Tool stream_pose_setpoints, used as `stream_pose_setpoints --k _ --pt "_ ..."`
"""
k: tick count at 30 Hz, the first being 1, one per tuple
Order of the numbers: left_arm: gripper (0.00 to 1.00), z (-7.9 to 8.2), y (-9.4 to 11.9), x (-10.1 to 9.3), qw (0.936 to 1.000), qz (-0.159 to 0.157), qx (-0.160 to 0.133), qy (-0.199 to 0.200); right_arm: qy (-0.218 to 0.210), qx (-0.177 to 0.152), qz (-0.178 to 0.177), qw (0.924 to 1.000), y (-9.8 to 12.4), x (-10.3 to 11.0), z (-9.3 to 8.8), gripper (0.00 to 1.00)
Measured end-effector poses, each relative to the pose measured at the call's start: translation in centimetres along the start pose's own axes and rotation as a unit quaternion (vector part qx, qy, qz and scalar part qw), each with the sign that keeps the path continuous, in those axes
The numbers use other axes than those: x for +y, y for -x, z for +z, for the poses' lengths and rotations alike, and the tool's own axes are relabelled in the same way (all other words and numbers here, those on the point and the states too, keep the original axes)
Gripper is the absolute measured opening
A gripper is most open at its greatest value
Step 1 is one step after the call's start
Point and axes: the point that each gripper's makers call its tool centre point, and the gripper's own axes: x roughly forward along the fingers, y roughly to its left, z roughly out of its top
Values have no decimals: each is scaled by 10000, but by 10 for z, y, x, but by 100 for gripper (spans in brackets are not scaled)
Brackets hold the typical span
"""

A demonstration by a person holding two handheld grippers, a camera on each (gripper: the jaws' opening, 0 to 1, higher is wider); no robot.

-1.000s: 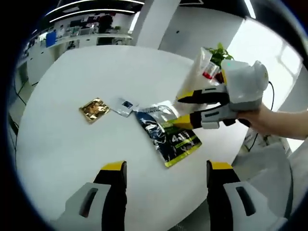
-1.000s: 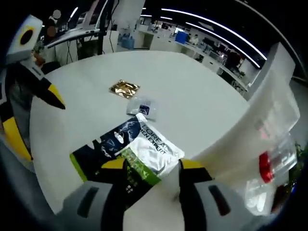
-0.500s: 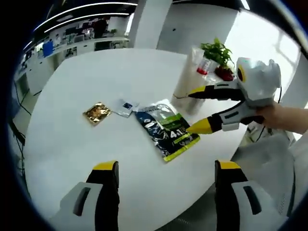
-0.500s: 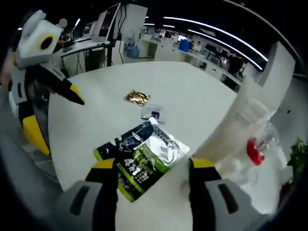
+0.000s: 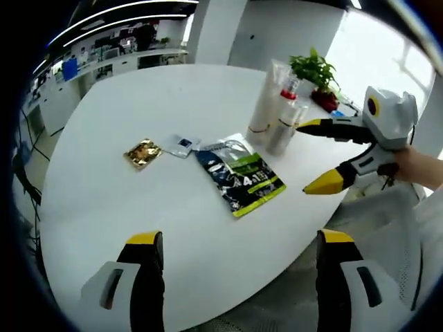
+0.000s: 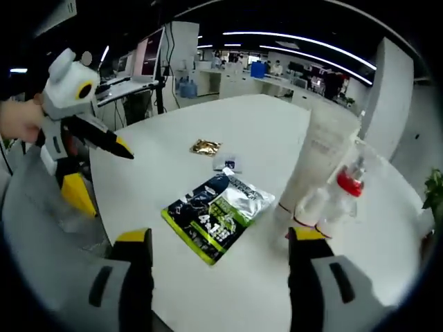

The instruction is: Arrange the skincare products in the storage area until every visible bottle or jar stands upright without overlapping.

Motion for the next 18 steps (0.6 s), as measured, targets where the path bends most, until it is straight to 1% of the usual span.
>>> stream_pose_setpoints --k 5,7,10,13,16,18 --pt "93 -4 5 2 10000 69 -23 35 -226 -56 -47 9997 15 -3 -6 88" --pt "92 -6 8 4 9999 104 -36 56 -326 -129 -193 9992 21 -8 -9 92" --pt "93 -8 13 6 9998 163 -55 100 -494 -100 -284 9983 29 -11 -16 96" --pt "93 -12 19 8 9996 230 -79 132 -582 -84 -322 9978 37 -13 -22 98" --pt "93 -15 25 9 9994 229 -98 223 -669 -112 -406 9969 44 -16 -26 100" --pt "94 -15 29 8 9993 243 -177 235 -787 -139 -447 9958 50 -17 -28 100"
